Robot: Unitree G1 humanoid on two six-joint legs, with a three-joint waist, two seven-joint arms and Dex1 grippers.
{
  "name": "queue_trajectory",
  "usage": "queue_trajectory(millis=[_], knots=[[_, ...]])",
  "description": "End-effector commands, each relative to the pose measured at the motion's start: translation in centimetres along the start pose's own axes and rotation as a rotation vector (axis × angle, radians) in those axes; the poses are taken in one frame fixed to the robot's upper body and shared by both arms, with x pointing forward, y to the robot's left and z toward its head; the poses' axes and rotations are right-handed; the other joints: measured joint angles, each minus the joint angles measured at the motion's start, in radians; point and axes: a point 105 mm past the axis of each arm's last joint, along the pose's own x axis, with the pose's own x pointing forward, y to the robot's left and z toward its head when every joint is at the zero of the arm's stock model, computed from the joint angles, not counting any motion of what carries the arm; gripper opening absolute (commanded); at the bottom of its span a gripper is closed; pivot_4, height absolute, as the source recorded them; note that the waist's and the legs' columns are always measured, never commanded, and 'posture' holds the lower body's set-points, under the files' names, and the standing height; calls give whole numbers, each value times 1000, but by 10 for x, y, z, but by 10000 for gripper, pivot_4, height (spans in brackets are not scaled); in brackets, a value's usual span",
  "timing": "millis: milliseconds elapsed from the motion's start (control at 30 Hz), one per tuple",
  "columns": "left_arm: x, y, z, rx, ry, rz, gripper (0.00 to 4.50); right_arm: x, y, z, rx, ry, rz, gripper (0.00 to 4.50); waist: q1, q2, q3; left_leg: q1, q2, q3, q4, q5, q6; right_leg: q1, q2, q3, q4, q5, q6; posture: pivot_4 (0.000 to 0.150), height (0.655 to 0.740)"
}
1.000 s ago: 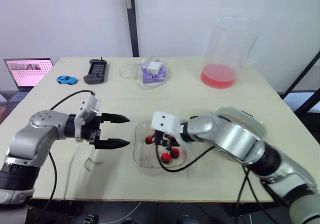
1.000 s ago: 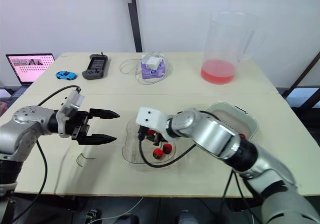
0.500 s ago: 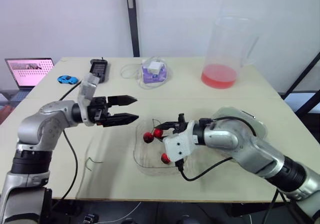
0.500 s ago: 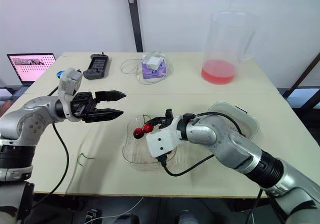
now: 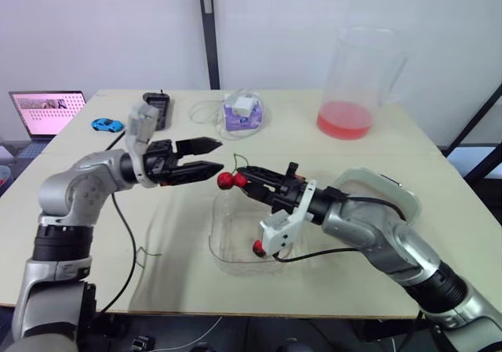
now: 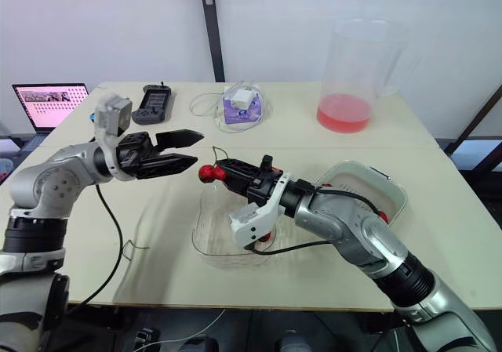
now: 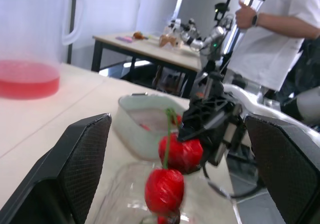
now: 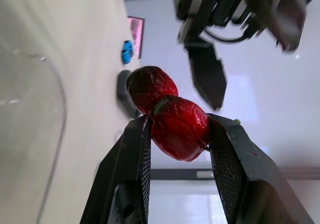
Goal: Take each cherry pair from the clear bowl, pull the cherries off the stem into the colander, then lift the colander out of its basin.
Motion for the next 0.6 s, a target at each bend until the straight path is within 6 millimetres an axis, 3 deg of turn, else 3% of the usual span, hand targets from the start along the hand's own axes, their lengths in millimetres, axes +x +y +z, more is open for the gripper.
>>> queue_trajectory(millis=[33, 167, 400, 500, 600], knots=[[6, -2, 9, 17, -12, -17, 45000, -1, -14, 1, -40, -3, -66, 17150, -1, 0, 0, 0, 0, 0, 0, 0, 0, 0, 0, 0, 0, 0, 0, 1500, 7332], [20, -2, 10, -8, -42, -26, 45000, 0, -14, 3, -28, -4, -78, 17150, -1, 0, 0, 0, 0, 0, 0, 0, -1, 0, 0, 0, 0, 0, 0, 1500, 7332], [26, -2, 7, -30, -60, -16, 45000, 0, -14, 5, -16, 2, -85, 17150, -1, 0, 0, 0, 0, 0, 0, 1, -1, 0, 0, 0, 0, 0, 0, 1500, 7332], [30, -1, 4, -48, -77, 0, 36052, 0, -15, 6, -14, 4, -95, 16863, 0, 0, 0, 0, 0, 0, 0, 1, -1, 0, 0, 0, 0, 0, 0, 1500, 7332], [33, -3, 3, -55, -81, -3, 21012, 0, -16, 6, -15, 4, -98, 16863, -1, 0, 0, 0, 0, 0, 0, 1, -1, 0, 0, 0, 0, 0, 0, 1500, 7332]])
